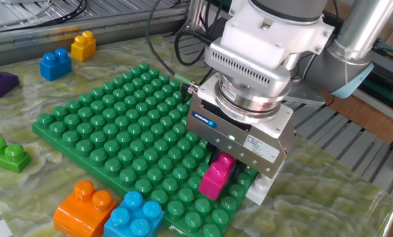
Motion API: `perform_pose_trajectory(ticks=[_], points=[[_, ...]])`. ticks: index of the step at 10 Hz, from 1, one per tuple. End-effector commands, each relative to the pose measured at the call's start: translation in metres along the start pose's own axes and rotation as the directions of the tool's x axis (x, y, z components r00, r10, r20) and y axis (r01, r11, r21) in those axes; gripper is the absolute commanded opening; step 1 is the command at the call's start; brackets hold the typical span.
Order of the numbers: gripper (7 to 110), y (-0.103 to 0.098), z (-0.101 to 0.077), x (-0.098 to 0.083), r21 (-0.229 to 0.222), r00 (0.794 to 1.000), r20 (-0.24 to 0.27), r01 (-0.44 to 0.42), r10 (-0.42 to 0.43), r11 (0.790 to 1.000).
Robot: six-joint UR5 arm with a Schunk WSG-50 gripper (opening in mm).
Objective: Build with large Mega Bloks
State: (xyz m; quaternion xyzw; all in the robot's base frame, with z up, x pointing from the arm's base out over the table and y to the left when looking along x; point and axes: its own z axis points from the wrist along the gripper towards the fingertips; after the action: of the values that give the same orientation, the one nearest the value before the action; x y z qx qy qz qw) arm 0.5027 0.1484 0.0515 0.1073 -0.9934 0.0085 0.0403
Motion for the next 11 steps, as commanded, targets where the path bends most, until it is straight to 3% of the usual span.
perform_pose_trajectory(ticks=[1, 11], points=[[7, 0.0039, 0.0014, 0.0042, -0.014, 1.000, -0.007, -0.002, 0.002, 1.000], [7, 0.0045, 0.0053, 0.0009, -0.021, 1.000, -0.001, 0.003, -0.003, 1.000]])
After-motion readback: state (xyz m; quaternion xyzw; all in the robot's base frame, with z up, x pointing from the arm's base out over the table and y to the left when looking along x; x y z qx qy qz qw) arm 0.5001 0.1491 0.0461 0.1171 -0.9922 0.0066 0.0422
